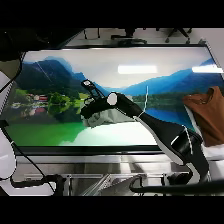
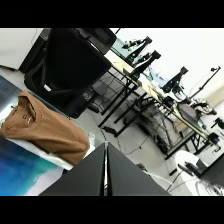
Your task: Fold the shirts.
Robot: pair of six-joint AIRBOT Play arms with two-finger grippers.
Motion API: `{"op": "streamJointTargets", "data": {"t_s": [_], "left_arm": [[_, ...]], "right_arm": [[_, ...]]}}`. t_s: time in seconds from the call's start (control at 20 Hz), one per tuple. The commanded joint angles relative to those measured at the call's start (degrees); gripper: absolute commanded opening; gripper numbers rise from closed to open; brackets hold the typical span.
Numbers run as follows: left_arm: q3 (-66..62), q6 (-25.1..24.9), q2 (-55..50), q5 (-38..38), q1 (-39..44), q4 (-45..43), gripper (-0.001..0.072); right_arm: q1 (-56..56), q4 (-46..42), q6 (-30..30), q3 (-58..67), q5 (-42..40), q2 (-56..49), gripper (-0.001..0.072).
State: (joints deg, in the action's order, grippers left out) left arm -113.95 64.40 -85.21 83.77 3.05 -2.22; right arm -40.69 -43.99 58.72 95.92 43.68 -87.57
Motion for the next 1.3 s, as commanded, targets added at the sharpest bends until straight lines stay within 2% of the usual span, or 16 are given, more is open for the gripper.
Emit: {"op": "streamJointTargets", "data": {"t_s": [0.0, 0.15, 0.3, 0.4, 0.45, 0.5, 0.55, 0.75, 0.9, 1.15, 1.2, 1.25], "left_arm": [[0.1, -0.7, 0.1, 2.8, -0.1, 0.4, 0.0012], [0.1, -0.7, -0.2, 3.5, -0.1, 0.3, 0.0012], [0.1, -0.7, -0.2, 3.5, -0.1, 0.4, 0.0012], [0.1, -0.7, -0.2, 3.5, -0.1, 0.4, 0.0012], [0.1, -0.7, -0.2, 3.4, -0.1, 0.3, 0.0012], [0.1, -0.7, -0.2, 3.3, -0.1, 0.3, 0.0011], [0.1, -0.7, -0.2, 3.3, -0.1, 0.4, 0.0012], [0.1, -0.7, -0.2, 3.3, -0.1, 0.3, 0.0012], [0.1, -0.7, -0.2, 3.3, -0.1, 0.3, 0.0011], [0.1, -0.7, -0.2, 3.3, -0.1, 0.3, 0.0012], [0.1, -0.7, -0.2, 3.3, -0.1, 0.3, 0.0012], [0.1, -0.7, -0.2, 3.3, -0.1, 0.3, 0.0011]], "right_arm": [[4.3, -2.3, 2.3, 0.1, 4.3, 4.5, 0.0440], [15.6, -7.1, 8.5, 0.1, 12.6, 10.7, 0.0439], [28.6, -14.2, 16.7, 0.0, 25.4, 12.4, 0.0441], [35.0, -14.5, 16.7, -0.5, 32.4, 10.8, 0.0447], [37.0, -14.5, 16.5, -1.3, 34.1, 9.6, 0.0477], [38.1, -14.3, 16.1, -2.2, 34.8, 8.3, 0.0553], [38.2, -14.3, 15.8, -3.3, 34.8, 7.0, 0.0564], [36.4, -9.1, 11.5, -5.0, 34.3, 0.2, 0.0564], [34.9, -2.0, 7.1, -5.0, 34.1, -4.3, 0.0563], [33.8, -0.2, 5.9, -5.0, 31.3, -7.8, 0.0562], [33.7, 0.8, 5.6, -5.0, 31.3, -8.1, 0.0531], [33.7, 2.7, 4.0, -5.0, 31.3, -8.2, 0.0380]]}}
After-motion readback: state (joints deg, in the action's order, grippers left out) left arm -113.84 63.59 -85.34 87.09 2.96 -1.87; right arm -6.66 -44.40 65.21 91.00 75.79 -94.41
